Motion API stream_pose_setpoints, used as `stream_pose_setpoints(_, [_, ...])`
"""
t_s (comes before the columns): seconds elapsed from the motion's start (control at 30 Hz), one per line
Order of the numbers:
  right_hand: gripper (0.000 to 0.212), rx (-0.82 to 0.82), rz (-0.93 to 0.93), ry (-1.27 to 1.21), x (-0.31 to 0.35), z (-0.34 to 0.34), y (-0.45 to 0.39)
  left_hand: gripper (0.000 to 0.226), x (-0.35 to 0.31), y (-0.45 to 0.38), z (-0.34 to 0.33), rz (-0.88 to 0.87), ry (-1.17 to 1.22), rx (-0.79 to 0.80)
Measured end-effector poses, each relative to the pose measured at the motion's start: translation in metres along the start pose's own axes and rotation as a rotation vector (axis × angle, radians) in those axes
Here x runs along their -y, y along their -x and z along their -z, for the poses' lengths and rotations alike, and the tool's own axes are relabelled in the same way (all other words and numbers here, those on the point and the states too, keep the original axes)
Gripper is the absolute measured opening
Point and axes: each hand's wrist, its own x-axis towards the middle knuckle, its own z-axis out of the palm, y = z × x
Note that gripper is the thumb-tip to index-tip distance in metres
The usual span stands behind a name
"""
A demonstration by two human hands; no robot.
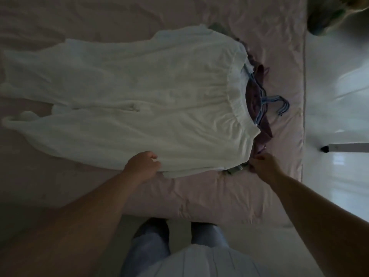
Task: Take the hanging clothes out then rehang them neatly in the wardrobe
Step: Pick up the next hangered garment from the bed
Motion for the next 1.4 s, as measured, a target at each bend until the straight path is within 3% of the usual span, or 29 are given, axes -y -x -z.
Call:
stream_pose_setpoints(0.1, [0.034, -0.039, -0.052, -0.095, -0.001, -0.013, -0.037, 0.057, -0.012, -0.033, -0.022, -0.009, -0.014, 0.03])
stream_pose_setpoints(0.2, [0.021, -0.006, -0.103, -0.144, -0.005, -0.025, -0.059, 0.069, -0.016, -0.059, -0.039, -0.019, -0.066, 0.115])
stream_pose_setpoints(0.27, [0.019, -0.008, -0.127, -0.162, -0.005, -0.029, -0.062, 0.066, -0.017, -0.068, -0.049, -0.036, -0.093, 0.163])
stream_pose_setpoints(0.37, [0.033, -0.024, -0.156, -0.197, -0.004, -0.033, -0.067, 0.068, -0.016, -0.072, -0.057, -0.033, -0.109, 0.177])
stream_pose_setpoints(0.47, [0.025, -0.002, -0.171, -0.223, -0.001, -0.037, -0.068, 0.067, -0.014, -0.071, -0.052, -0.041, -0.106, 0.18])
stream_pose_setpoints(0.57, [0.044, -0.01, -0.21, -0.214, 0.002, -0.038, -0.074, 0.06, -0.015, -0.071, -0.046, -0.041, -0.106, 0.18])
stream_pose_setpoints(0.63, [0.023, -0.006, -0.208, -0.224, 0.009, -0.038, -0.072, 0.057, -0.015, -0.073, -0.042, -0.041, -0.104, 0.175])
stream_pose_setpoints(0.73, [0.008, -0.022, -0.205, -0.248, 0.015, -0.035, -0.071, 0.056, -0.014, -0.076, -0.041, -0.05, -0.117, 0.196])
stream_pose_setpoints(0.9, [0.011, -0.021, -0.173, -0.329, 0.024, -0.029, -0.059, 0.063, -0.016, -0.068, -0.03, -0.013, -0.106, 0.205])
stream_pose_setpoints(1.0, [0.014, -0.058, -0.097, -0.415, 0.037, -0.023, -0.036, 0.055, -0.02, -0.058, -0.019, 0.017, -0.061, 0.139])
stream_pose_setpoints(1.1, [0.011, 0.041, -0.075, -0.597, 0.056, -0.019, -0.005, 0.047, -0.032, -0.042, -0.003, -0.014, 0.019, 0.058])
stream_pose_setpoints(1.23, [0.012, 0.337, 0.02, -0.758, 0.093, -0.015, 0.043, 0.043, -0.057, -0.01, 0.031, -0.125, 0.127, 0.018])
stream_pose_setpoints(1.4, [0.015, 0.433, 0.178, -0.77, 0.145, -0.007, 0.113, 0.034, -0.078, 0.04, 0.096, -0.288, 0.419, -0.075])
